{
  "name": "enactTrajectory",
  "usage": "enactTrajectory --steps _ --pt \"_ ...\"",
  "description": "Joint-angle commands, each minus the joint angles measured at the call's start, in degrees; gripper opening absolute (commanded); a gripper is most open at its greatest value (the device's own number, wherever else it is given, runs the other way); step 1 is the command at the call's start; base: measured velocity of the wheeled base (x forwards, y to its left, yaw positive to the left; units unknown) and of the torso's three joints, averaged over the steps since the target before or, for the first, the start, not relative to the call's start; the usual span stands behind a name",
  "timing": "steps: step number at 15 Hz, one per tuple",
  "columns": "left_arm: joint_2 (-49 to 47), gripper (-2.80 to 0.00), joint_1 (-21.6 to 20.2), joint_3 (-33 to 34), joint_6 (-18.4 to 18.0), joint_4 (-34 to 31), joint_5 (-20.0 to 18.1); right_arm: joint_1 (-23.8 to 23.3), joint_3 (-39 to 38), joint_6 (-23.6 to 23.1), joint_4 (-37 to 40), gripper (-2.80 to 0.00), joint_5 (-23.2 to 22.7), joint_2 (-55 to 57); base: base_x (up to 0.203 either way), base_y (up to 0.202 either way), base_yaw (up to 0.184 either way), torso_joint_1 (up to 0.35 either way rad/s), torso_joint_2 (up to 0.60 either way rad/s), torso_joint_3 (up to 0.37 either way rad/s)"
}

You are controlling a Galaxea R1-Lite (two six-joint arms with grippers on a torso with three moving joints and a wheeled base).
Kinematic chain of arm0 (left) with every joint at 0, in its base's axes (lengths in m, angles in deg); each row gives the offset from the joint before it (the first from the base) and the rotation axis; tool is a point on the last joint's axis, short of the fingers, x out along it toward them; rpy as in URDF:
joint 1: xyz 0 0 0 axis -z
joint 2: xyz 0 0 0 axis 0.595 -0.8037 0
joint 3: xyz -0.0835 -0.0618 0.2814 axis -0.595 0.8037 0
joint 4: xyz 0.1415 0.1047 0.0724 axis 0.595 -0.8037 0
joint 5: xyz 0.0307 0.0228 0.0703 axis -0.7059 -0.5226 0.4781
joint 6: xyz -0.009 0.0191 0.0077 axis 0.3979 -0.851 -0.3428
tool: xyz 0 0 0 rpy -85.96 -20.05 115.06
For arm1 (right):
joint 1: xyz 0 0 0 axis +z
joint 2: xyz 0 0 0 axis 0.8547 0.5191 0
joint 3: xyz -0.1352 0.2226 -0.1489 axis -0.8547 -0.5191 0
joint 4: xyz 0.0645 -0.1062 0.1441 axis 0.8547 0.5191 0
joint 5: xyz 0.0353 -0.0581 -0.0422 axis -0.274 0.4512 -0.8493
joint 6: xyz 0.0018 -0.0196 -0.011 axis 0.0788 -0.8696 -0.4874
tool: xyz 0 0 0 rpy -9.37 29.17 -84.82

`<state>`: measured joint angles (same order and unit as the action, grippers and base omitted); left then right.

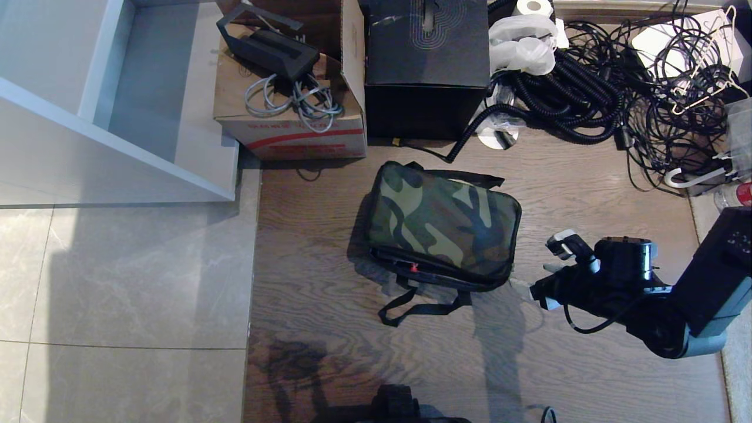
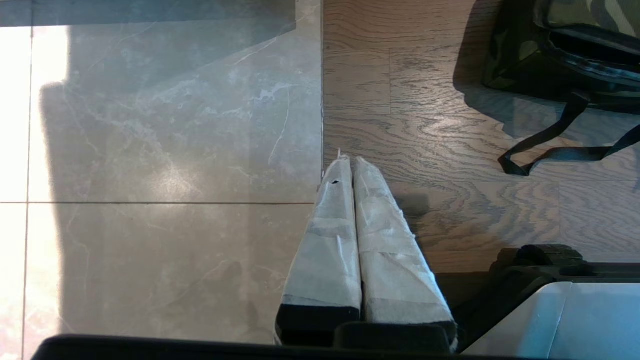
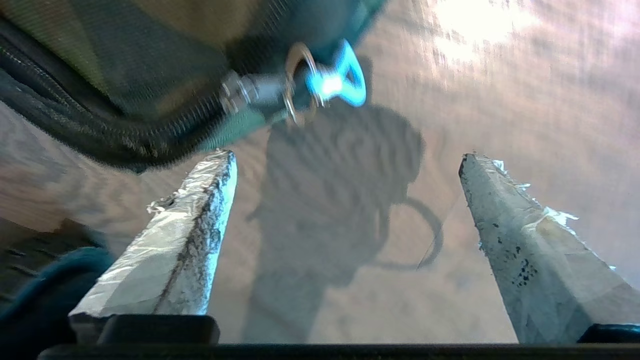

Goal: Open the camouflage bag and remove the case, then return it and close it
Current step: Open the top of the storage box

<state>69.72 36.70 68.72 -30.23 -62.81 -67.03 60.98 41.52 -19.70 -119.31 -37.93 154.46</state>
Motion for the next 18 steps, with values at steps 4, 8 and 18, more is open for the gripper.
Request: enactTrajectory --steps 4,8,18 --pt "0.02 -2.8 -0.01 0.0 -0.1 0.0 0.0 -0.04 8.93 -15.99 2.55 0.0 -4.0 7.02 0.0 0.0 0.0 0.0 0.0 0.0" --pt "0.02 -2.8 -0.01 0.0 -0.01 0.0 0.0 -0.67 11.84 -16.8 5.64 0.0 -6.65 9.42 0.0 0.0 0.0 0.0 0.0 0.0" --pt "0.02 -2.8 0.01 0.0 -0.03 0.0 0.0 -0.59 18.7 -16.01 2.38 -2.8 -7.78 11.96 0.0 0.0 0.0 0.0 0.0 0.0"
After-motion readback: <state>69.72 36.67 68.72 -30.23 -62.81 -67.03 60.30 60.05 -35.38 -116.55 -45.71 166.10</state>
